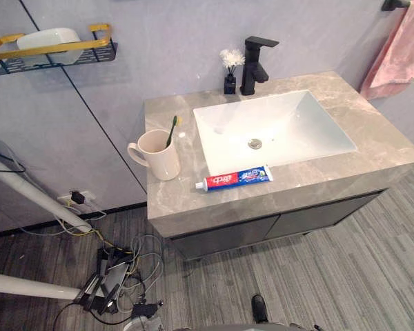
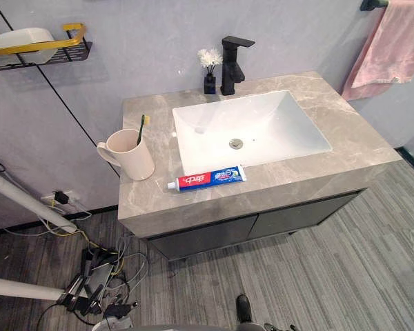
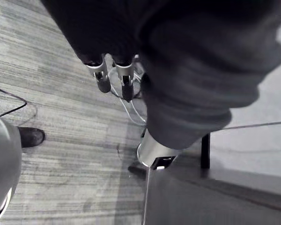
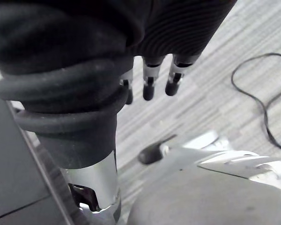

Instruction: Organize washtable

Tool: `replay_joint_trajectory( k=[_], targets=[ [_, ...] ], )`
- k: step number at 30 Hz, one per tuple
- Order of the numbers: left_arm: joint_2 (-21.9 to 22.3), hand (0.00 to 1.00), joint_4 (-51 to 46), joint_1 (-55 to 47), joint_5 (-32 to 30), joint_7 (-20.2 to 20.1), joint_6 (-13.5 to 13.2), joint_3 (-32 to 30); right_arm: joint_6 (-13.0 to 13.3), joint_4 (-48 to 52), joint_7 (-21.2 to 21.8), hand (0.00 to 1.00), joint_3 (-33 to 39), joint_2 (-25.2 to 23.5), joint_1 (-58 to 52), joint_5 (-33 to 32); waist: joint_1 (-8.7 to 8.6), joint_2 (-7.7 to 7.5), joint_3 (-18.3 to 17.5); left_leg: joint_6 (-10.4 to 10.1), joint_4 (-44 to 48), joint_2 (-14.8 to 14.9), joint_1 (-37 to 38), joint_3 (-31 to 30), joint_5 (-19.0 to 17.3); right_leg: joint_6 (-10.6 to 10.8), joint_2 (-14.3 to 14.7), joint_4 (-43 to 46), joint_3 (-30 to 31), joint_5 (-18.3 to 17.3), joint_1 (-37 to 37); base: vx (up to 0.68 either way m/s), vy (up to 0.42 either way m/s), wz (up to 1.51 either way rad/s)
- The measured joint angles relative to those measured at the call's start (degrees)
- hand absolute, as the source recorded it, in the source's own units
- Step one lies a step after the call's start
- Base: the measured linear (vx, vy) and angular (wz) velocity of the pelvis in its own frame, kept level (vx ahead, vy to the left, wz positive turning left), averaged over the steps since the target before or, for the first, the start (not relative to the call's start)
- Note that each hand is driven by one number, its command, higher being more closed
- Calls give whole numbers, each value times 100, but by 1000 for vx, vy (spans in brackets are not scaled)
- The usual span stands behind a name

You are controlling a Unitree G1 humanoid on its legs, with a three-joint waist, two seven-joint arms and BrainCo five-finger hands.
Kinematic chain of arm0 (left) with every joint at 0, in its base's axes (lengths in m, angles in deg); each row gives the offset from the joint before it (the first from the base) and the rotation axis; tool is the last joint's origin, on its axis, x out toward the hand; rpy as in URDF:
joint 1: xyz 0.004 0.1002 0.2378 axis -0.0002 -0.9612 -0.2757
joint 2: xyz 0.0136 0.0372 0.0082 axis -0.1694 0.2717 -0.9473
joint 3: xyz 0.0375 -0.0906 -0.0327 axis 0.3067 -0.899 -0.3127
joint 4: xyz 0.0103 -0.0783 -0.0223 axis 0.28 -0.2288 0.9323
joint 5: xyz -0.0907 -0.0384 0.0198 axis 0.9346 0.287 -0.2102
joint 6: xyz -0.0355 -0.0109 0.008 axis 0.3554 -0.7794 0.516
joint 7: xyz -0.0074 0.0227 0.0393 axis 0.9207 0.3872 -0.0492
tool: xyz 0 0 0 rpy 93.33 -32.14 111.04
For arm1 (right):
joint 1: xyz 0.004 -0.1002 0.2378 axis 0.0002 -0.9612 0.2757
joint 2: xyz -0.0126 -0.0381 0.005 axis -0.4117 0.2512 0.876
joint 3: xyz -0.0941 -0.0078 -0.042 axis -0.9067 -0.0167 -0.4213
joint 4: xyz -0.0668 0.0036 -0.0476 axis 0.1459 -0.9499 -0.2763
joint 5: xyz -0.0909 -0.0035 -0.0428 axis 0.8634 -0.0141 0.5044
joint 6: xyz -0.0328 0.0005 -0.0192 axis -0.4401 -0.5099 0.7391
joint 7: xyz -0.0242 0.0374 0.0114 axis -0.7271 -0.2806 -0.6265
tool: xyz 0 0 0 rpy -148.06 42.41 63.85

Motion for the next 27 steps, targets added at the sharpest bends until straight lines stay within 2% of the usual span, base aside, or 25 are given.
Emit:
replay_joint_trajectory(
  k=[3, 5, 18, 21, 22, 27],
  targets=[
    [-140, 0, 14, -9, 125, 2, -10, 231, -10, -35, -37, 0, -190, -24, -66, 0, -115, -105, -7, 0, -31, -48, 105, -172, -1, 2, -44, -21, -67, -2, 119, -54, -1, 10],
    [-263, 0, 129, 0, 212, -1, -43, 362, -7, -34, -37, 0, -242, -28, -66, 0, -124, -142, -23, 1, -34, -85, 121, -198, -1, 13, -77, -22, -69, 5, 125, -60, -3, 4],
    [-329, 0, 384, -136, 216, -117, -84, 773, 35, -18, -51, 0, -373, 27, -193, 204, -190, -61, -7, 22, -126, -112, 308, -524, 20, 29, -100, -25, -236, 14, 311, -45, -29, 6],
    [-335, 0, 384, -134, 215, -116, -99, 773, 47, -18, -55, 0, -377, 27, -193, 206, -271, -60, -9, 21, -133, -115, 315, -539, 21, 30, -103, -25, -251, 14, 321, 0, 0, 0],
    [-351, 0, 383, -127, 216, -116, -121, 775, 132, -33, -151, 0, -566, 42, -223, 234, -301, -100, 64, 18, -175, -129, 409, -610, 22, 62, -115, -27, -365, -10, 416, 0, 0, 0],
    [-347, 0, 389, -154, 216, -117, -122, 774, 136, -42, -151, 0, -555, 45, -241, 231, -299, -85, 47, 19, -169, -135, 388, -675, 23, 62, -131, -27, -426, -10, 430, 0, 0, 4]
  ],
)
